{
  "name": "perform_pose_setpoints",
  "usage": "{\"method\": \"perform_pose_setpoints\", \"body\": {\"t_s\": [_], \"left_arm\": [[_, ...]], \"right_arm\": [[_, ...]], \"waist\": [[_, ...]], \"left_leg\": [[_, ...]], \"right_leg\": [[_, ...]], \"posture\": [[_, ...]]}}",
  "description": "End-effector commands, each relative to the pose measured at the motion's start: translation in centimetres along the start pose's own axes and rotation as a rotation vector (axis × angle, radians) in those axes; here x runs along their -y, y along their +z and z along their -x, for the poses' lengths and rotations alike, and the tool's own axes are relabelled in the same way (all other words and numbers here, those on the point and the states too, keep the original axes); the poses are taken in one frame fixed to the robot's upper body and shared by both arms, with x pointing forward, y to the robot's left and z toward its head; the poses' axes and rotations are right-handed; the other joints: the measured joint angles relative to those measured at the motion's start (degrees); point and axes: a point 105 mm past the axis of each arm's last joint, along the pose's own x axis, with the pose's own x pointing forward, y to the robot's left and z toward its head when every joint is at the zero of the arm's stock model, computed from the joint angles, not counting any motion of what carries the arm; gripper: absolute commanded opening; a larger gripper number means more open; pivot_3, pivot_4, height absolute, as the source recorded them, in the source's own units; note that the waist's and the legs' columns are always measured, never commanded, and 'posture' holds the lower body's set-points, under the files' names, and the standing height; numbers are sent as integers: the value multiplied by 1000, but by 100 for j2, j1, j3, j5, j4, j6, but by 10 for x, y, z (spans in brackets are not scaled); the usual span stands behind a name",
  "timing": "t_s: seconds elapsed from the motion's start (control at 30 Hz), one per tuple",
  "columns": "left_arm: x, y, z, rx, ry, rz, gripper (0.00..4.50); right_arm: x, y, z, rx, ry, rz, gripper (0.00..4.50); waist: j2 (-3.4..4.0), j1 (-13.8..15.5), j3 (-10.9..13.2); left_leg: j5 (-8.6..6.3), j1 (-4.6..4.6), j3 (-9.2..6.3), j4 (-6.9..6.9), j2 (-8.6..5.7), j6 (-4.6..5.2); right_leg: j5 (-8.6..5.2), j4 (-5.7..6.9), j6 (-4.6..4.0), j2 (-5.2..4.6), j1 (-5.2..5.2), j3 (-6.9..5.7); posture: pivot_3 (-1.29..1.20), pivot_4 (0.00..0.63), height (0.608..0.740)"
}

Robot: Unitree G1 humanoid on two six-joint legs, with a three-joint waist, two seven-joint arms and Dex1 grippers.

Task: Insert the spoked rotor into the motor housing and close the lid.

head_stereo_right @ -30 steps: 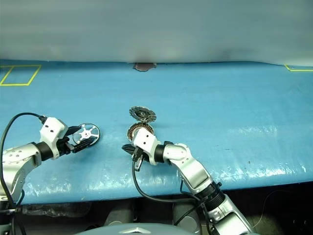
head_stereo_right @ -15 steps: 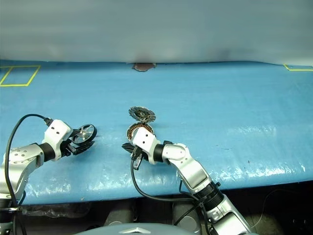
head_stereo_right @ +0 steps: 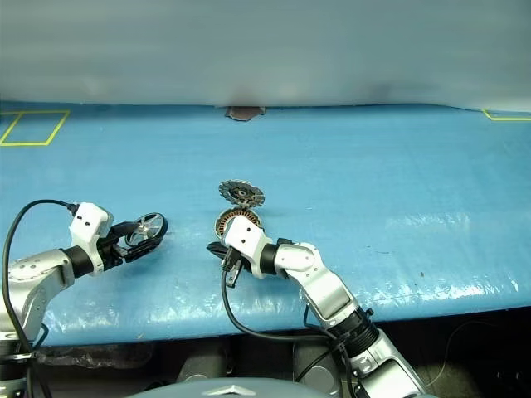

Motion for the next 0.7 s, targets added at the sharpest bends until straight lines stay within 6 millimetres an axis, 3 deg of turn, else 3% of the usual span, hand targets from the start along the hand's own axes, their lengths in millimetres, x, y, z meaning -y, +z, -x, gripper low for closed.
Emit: {"method": "perform_pose_setpoints", "body": {"t_s": [0.03,0.33,0.47,0.7], "left_arm": [[-3,14,4,54,17,7,3942],[-4,12,3,55,24,67,3942],[-5,13,3,64,31,95,3068],[-5,13,4,77,29,120,3054]], "right_arm": [[2,11,0,43,-7,23,26],[2,11,0,42,-9,22,26],[1,10,0,40,-9,22,0],[2,9,0,36,-12,23,0]], "waist": [[-1,0,0],[0,0,0],[-1,0,-1],[-1,1,-1]], "left_leg": [[0,0,0,0,0,0],[0,0,0,1,0,0],[0,1,0,2,0,0],[0,1,0,3,0,0]], "right_leg": [[0,0,0,0,0,0],[0,1,0,0,0,0],[1,2,1,1,1,0],[1,2,1,0,1,0]], "posture": [[0,150,740],[0,150,740],[0,150,740],[0,150,740]]}}
